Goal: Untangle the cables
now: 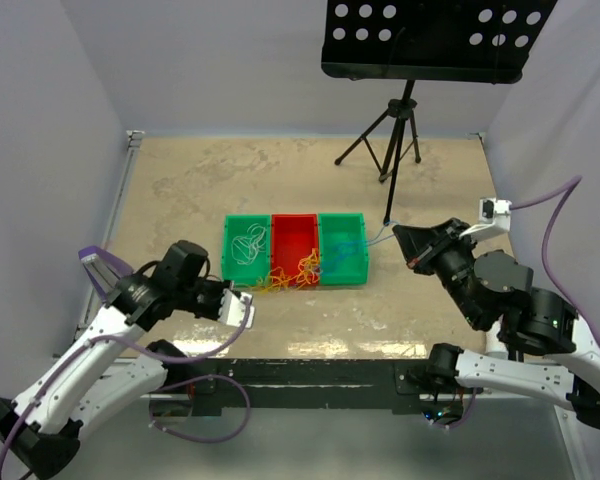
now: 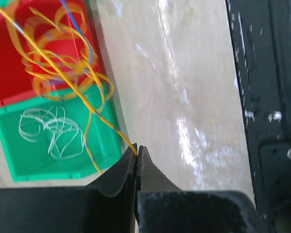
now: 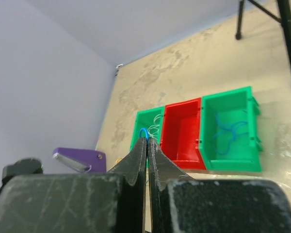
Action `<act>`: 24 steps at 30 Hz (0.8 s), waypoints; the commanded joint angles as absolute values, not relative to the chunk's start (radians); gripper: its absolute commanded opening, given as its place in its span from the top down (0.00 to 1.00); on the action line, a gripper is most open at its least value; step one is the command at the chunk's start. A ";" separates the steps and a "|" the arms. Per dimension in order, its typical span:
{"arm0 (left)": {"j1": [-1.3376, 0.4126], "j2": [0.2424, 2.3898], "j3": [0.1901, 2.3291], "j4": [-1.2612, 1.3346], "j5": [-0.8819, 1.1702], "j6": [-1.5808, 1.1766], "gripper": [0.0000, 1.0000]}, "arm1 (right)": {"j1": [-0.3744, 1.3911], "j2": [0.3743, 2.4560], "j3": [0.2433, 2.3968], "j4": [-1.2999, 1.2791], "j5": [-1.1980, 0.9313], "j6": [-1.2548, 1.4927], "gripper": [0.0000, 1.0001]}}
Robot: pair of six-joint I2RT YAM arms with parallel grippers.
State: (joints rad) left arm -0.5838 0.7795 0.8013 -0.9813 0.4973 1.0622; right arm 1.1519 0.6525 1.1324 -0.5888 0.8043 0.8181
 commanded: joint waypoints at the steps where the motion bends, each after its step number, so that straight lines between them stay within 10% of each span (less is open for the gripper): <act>1: -0.584 0.652 0.718 -1.212 0.238 1.291 1.00 | 1.152 0.624 1.238 -0.784 1.029 0.946 1.00; 11: -0.584 0.555 0.660 -1.307 0.013 1.391 1.00 | 1.152 0.667 1.431 -1.058 1.227 1.094 1.00; 22: -0.586 0.453 0.650 -1.231 0.043 1.428 1.00 | 1.152 0.652 1.376 -0.803 1.105 0.815 1.00; 24: -0.584 0.460 0.681 -1.192 0.086 1.398 0.81 | 1.152 0.637 1.327 -0.706 1.020 0.752 1.00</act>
